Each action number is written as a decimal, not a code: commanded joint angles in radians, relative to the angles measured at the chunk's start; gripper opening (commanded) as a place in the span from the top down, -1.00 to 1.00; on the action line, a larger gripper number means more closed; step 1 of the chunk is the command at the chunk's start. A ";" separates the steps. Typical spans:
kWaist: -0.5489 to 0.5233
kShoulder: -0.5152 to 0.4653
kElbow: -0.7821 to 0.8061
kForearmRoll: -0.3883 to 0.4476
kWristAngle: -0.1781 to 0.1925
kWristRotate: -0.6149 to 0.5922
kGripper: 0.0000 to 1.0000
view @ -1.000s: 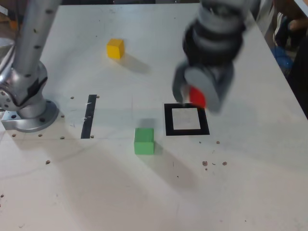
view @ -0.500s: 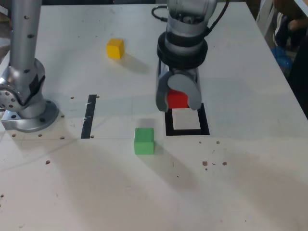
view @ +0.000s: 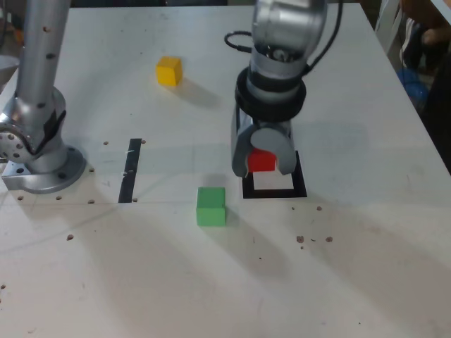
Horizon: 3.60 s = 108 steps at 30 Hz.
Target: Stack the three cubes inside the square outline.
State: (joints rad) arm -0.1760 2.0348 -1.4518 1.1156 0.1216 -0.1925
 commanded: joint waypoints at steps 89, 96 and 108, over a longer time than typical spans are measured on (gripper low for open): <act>0.943 -0.100 0.170 -0.023 0.283 0.930 -0.81; 0.943 -0.064 0.189 -0.071 0.260 0.932 -0.71; 0.943 -0.064 0.199 -0.112 0.249 0.933 -0.34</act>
State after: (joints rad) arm 0.7665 1.9696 -1.2552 1.0068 0.3723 0.7393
